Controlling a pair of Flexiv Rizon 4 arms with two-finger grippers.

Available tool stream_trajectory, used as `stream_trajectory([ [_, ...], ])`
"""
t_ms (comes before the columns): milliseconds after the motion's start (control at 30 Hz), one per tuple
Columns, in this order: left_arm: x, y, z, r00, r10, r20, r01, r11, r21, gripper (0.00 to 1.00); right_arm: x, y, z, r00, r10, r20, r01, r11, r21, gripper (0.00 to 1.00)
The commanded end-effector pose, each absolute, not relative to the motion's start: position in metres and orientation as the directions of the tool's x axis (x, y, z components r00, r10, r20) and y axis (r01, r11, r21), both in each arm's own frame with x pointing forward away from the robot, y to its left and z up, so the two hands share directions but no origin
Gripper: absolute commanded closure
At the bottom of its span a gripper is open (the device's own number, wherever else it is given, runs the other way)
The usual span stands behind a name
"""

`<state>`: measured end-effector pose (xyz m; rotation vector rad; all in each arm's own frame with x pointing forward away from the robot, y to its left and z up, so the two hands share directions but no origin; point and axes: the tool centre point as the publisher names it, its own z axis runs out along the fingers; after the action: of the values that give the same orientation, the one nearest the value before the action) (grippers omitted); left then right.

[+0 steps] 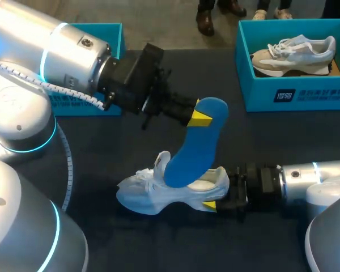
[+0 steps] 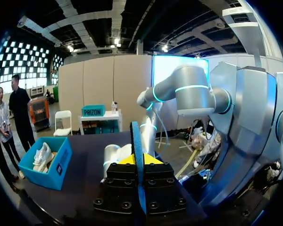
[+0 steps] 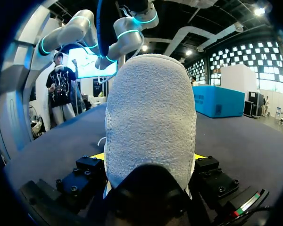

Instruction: Take the shoe out of the shoebox, open the shoe tongue, remove and reinsert the insole, then place the shoe into the shoebox

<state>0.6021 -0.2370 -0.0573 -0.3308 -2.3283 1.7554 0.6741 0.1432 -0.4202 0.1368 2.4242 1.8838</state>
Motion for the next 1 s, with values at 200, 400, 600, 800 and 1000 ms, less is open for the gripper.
stream_trajectory([
  [200,0.597,-0.23,-0.032,-0.945,0.324,0.041,-0.001,0.123,-0.992,1.0,0.673,0.145,-0.421,-0.994,0.112,0.001,0.03,0.25,0.968,1.0],
  [400,0.589,-0.229,-0.004,-0.925,0.37,0.086,-0.057,0.089,-0.994,1.0,0.673,0.145,-0.421,-0.994,0.112,0.001,0.03,0.25,0.968,1.0],
  [600,0.588,-0.227,0.002,-0.924,0.373,0.087,-0.06,0.083,-0.995,1.0,0.673,0.145,-0.421,-0.994,0.112,0.001,0.03,0.25,0.968,1.0],
  [800,0.588,-0.227,0.002,-0.924,0.373,0.087,-0.06,0.083,-0.995,1.0,0.673,0.145,-0.421,-0.994,0.112,0.001,0.03,0.25,0.968,1.0],
  [1000,0.588,-0.227,0.002,-0.924,0.373,0.087,-0.06,0.083,-0.995,1.0,0.673,0.145,-0.421,-0.994,0.112,0.001,0.03,0.25,0.968,1.0],
])
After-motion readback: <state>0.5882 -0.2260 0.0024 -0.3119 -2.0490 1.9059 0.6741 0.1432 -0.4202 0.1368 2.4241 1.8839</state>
